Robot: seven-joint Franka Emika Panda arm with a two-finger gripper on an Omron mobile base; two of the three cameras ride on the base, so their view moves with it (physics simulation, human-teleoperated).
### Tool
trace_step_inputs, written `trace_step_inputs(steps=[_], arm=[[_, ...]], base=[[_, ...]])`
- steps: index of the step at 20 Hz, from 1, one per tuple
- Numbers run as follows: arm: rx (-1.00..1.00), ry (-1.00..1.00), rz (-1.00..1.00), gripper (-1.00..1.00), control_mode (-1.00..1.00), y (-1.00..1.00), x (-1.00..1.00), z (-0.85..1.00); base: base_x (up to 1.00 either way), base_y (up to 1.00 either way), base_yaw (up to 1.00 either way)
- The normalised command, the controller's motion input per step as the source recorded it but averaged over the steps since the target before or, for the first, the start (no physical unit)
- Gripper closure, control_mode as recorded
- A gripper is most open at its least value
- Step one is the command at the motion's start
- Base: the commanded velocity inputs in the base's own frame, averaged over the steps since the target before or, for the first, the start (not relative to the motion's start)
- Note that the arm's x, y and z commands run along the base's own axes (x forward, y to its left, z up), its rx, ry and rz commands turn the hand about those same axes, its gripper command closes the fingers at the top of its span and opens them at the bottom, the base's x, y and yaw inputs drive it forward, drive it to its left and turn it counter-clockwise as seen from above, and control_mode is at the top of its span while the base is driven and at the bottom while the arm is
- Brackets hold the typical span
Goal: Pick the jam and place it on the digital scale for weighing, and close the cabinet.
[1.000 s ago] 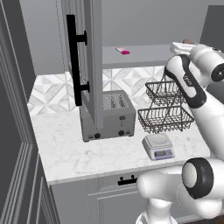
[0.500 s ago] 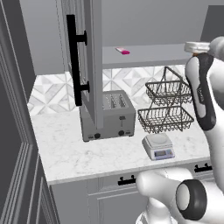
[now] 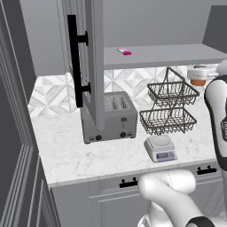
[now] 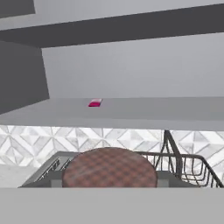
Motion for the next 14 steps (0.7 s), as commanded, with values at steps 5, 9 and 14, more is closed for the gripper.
trace_step_inputs(steps=[5,9,14], arm=[[-0.10,0.00,0.40,1.00,-1.00,0.60,-0.01,-0.73],[-0.04,0.00,0.32,1.00,-1.00,0.01,0.00,-0.81],[-0.03,0.00,0.30,1.00,-1.00,0.07,0.17,-0.75]], base=[[0.00,0.00,0.00],[0.00,0.00,0.00],[0.00,0.00,0.00]])
